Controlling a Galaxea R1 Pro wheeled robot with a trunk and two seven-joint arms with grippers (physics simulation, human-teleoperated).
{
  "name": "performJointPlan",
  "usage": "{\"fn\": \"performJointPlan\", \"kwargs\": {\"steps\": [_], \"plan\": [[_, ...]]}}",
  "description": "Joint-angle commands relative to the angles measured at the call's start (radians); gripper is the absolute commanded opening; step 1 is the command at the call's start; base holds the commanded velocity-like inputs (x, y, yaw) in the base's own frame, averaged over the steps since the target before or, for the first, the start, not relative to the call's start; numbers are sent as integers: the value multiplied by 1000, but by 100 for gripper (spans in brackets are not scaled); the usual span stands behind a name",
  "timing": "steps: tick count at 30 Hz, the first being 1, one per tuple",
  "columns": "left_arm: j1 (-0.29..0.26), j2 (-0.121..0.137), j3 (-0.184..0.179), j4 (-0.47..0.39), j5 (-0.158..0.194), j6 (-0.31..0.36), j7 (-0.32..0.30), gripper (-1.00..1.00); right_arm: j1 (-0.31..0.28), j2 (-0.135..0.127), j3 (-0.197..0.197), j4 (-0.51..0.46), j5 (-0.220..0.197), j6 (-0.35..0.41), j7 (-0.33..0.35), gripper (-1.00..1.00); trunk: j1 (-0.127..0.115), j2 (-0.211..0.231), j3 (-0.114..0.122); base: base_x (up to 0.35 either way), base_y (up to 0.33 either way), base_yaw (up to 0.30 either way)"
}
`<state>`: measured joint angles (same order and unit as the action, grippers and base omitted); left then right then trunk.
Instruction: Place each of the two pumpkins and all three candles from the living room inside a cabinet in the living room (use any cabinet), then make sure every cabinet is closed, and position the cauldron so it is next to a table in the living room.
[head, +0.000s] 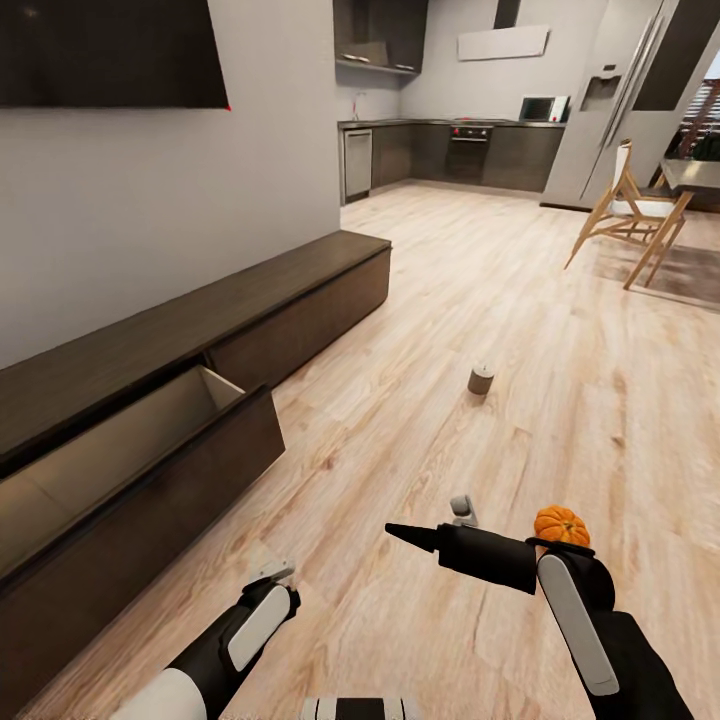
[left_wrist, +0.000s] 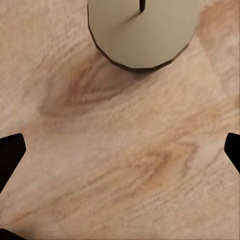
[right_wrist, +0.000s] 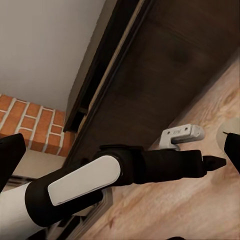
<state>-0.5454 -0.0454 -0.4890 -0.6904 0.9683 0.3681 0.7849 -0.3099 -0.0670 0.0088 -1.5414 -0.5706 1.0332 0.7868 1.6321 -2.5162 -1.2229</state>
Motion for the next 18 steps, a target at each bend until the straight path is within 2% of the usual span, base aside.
{"fn": "performJointPlan", "kwargs": {"steps": [1,7,18], "plan": [[-1,-1,-3,-1,4,3,7,100,-1,0,0,0,1,4,3,100,0,0,-1,0,0,0],[-1,-16,-4,-1,3,2,7,100,-1,0,-1,0,1,4,3,100,0,0,-1,0,0,0],[-1,-17,-5,-1,3,3,7,100,-1,-2,-1,0,0,4,5,100,0,0,-1,76,0,0]]}}
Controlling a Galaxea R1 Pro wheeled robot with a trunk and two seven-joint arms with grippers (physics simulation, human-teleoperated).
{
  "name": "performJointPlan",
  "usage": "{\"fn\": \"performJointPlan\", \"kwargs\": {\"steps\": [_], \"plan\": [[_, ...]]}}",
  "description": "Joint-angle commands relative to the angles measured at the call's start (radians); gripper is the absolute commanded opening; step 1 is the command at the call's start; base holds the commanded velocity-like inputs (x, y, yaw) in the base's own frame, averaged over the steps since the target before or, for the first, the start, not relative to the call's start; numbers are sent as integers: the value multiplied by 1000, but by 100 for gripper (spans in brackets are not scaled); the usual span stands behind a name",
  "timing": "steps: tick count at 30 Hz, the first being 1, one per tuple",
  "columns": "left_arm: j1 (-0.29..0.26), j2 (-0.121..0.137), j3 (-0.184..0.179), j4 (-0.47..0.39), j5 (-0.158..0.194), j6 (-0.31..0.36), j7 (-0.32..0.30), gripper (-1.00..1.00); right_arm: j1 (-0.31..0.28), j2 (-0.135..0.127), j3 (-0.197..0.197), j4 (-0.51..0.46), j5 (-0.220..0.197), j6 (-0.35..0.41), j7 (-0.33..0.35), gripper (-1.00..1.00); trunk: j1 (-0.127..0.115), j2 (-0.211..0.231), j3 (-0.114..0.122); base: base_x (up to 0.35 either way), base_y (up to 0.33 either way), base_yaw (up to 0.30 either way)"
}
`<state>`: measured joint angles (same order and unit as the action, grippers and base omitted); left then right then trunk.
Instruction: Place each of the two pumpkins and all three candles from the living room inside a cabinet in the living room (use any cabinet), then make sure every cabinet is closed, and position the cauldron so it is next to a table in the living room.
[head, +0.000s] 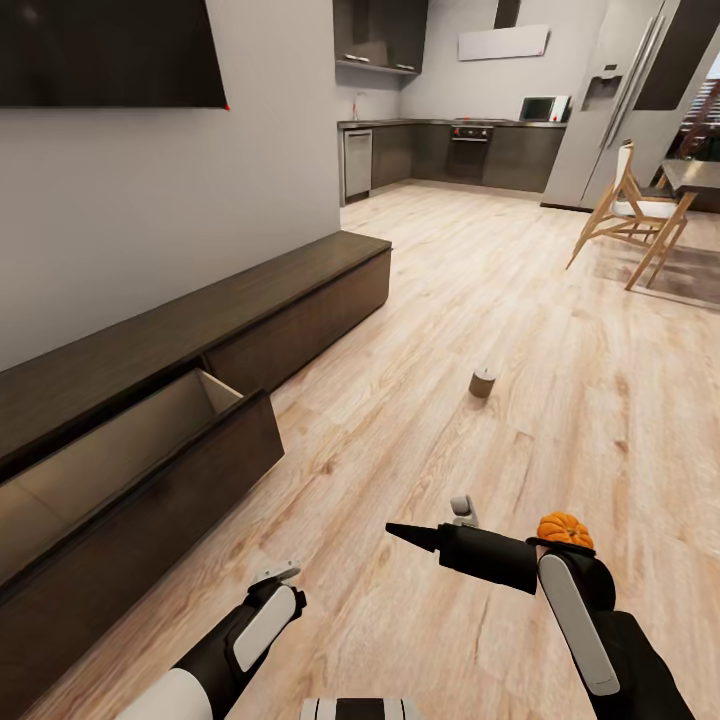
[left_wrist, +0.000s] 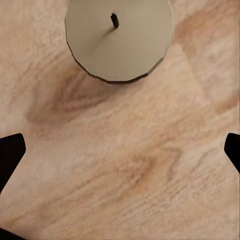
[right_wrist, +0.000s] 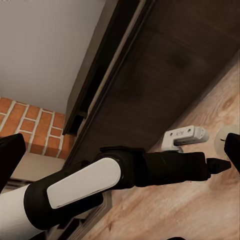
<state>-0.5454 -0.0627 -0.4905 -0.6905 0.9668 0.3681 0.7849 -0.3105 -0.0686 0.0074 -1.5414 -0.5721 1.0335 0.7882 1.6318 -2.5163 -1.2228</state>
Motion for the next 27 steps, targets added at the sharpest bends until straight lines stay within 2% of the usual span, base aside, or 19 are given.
{"fn": "performJointPlan", "kwargs": {"steps": [1,10,27], "plan": [[-1,1,-3,-1,4,3,7,100,0,0,0,0,1,3,3,100,0,0,-1,244,0,0],[-1,0,-3,-1,4,3,7,100,-1,-2,0,0,1,3,3,100,0,0,-1,177,19,0],[-1,1,-3,-1,4,3,7,100,-1,-2,0,0,1,3,3,100,0,0,-1,83,60,0]]}}
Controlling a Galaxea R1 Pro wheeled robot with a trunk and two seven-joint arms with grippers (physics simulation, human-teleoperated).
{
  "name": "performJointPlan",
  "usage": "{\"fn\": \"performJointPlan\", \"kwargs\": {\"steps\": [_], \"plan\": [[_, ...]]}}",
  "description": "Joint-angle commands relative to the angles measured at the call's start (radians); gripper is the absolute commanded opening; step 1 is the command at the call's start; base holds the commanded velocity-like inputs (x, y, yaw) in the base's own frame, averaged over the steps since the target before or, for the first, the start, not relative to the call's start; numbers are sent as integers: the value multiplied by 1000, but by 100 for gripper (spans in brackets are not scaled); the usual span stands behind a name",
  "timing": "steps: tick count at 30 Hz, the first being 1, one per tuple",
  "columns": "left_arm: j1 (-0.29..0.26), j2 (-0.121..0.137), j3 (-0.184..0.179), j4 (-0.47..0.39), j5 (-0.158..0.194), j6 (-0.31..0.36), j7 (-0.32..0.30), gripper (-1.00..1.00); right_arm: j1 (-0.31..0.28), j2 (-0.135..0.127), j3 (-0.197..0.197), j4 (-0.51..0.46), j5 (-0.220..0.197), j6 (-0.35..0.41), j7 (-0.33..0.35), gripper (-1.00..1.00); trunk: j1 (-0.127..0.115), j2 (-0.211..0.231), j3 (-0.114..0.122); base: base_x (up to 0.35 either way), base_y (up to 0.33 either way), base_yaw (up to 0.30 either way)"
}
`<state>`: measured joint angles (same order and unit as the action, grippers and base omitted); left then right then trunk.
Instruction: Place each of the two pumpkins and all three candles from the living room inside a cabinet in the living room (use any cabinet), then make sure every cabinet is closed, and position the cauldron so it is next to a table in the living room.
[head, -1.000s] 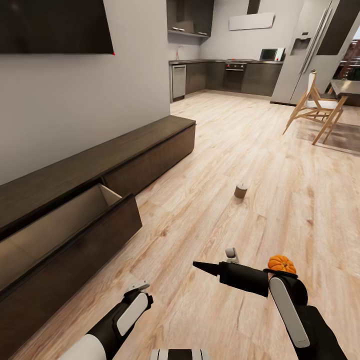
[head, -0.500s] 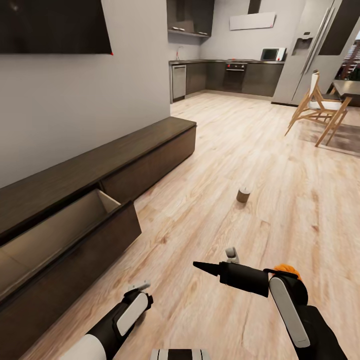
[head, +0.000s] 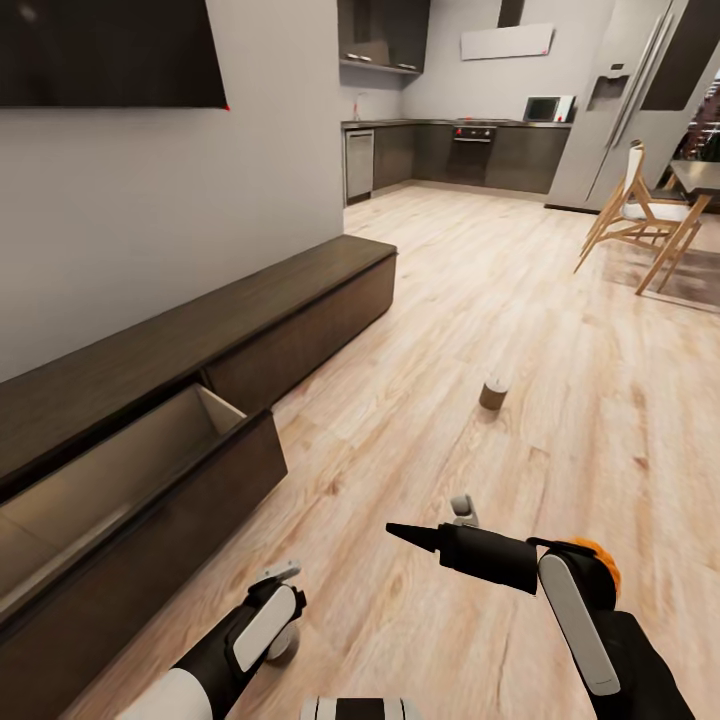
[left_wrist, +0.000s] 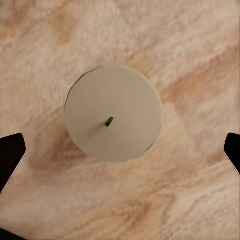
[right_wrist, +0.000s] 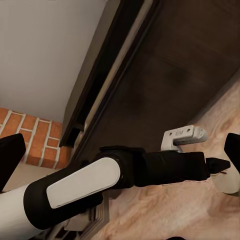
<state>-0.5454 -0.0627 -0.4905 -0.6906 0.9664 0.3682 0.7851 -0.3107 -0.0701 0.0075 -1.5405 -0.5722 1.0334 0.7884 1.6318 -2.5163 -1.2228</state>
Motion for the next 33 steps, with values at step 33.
{"fn": "performJointPlan", "kwargs": {"steps": [33], "plan": [[-1,1,-3,-1,3,-2,6,100,0,0,0,1,1,4,3,100,3,-2,-24,71,10,0]]}}
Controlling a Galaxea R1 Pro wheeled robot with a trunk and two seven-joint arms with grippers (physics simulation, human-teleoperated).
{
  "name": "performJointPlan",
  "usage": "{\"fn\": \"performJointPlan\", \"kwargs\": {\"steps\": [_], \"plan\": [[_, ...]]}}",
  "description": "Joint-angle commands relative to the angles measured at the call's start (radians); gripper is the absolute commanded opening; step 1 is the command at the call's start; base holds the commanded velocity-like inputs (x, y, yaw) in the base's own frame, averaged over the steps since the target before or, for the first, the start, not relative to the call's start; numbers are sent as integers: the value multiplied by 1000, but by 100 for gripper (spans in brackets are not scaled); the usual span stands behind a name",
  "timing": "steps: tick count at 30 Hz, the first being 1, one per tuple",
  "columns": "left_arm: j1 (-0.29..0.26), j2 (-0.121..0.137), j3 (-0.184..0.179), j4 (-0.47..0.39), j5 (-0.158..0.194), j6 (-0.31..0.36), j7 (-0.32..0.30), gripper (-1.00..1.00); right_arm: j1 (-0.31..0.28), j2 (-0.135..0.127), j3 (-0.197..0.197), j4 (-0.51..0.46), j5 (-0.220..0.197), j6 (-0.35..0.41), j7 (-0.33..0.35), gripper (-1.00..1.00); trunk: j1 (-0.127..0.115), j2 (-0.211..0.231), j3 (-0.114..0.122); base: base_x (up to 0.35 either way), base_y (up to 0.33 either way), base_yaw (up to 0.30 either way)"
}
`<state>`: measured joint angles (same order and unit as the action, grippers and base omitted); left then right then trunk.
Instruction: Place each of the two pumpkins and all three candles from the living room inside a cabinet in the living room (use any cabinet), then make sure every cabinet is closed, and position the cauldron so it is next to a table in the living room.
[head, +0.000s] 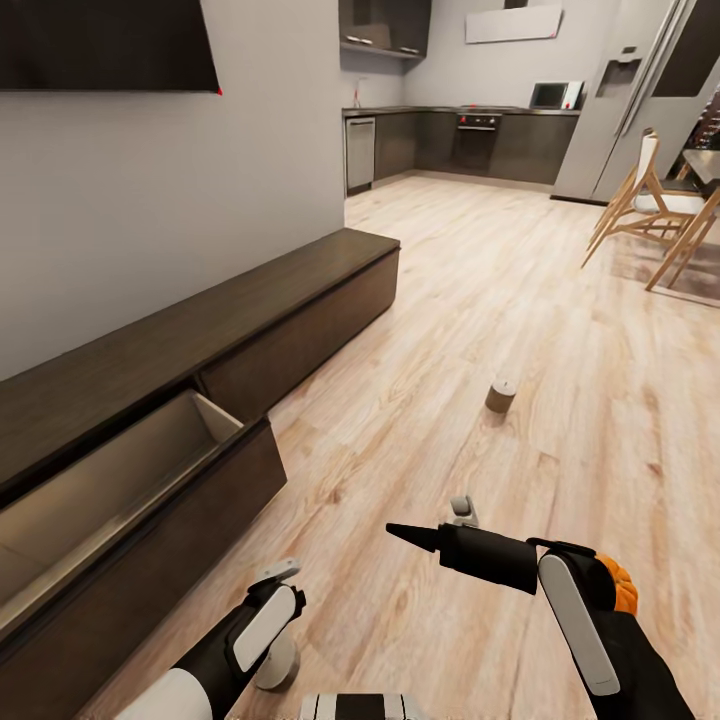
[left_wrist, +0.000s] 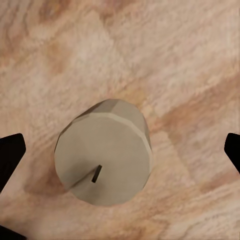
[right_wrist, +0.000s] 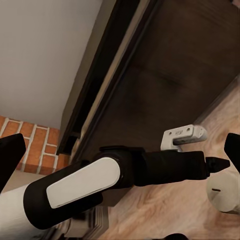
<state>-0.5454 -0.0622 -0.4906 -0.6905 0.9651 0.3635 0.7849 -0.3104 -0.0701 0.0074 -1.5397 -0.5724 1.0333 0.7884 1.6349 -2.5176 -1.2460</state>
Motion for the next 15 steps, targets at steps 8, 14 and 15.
{"fn": "performJointPlan", "kwargs": {"steps": [8,14,15], "plan": [[-1,5,-3,-1,3,0,7,100,-1,0,0,0,-16,4,3,100,3,-2,-32,0,0,0],[-1,4,-3,0,3,-2,7,100,0,0,0,1,-42,4,3,100,6,-4,-55,0,0,0],[-1,4,-3,0,3,-2,7,100,0,0,0,1,-43,4,3,100,7,-4,-59,0,0,0]]}}
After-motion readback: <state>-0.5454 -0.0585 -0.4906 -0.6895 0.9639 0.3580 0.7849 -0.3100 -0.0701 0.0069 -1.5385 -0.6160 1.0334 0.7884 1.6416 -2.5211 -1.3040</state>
